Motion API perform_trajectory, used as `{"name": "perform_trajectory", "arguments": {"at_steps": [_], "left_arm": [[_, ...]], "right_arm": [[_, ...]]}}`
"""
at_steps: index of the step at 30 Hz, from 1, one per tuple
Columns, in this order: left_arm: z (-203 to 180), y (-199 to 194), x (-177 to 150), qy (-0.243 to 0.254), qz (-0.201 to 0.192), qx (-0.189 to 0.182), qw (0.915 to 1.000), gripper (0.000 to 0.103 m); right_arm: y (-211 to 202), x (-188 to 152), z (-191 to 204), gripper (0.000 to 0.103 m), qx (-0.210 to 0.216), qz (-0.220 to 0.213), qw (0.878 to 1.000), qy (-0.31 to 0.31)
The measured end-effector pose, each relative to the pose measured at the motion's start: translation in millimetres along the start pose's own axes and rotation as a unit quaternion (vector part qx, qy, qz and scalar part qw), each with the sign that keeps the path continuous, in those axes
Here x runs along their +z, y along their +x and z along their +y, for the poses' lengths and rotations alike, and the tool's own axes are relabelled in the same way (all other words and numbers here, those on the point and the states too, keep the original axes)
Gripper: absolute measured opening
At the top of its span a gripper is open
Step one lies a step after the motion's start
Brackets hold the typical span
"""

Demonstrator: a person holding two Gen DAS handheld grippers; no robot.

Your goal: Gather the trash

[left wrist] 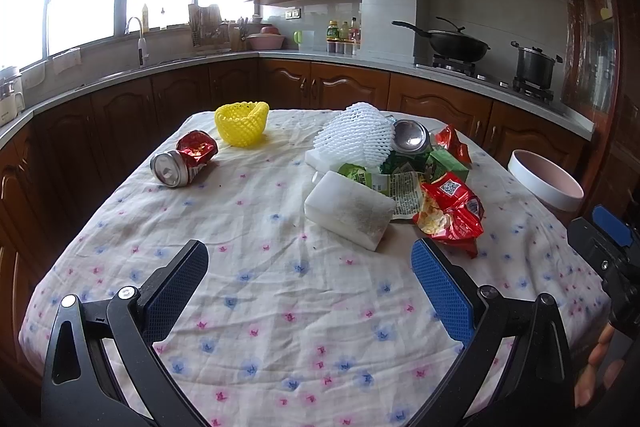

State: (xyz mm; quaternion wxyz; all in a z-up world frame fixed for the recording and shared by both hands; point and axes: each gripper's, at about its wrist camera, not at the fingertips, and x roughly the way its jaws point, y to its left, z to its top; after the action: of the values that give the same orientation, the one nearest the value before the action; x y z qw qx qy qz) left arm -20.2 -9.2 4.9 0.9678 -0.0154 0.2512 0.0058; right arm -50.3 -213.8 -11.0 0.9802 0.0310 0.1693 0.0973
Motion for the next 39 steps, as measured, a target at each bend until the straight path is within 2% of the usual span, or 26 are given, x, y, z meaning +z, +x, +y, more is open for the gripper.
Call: {"name": "perform_trajectory", "arguments": {"at_steps": [18,33,39], "left_arm": [[3,7,0,-0.007,0.011,-0.006,0.9999,0.103],[21,36,15,-0.027,0.046,-0.016,0.9985,0.103],[23,58,22,-0.035,0.080,-0.040,0.9954,0.102]], "right_arm": [[7,2,3,0.103,0.008,0.002,1.000,0.003],[28,11,-2,0.102,0.049,0.025,0.998,0.020],[49,15,1,0.101,0.075,0.053,0.995,0.025]]}}
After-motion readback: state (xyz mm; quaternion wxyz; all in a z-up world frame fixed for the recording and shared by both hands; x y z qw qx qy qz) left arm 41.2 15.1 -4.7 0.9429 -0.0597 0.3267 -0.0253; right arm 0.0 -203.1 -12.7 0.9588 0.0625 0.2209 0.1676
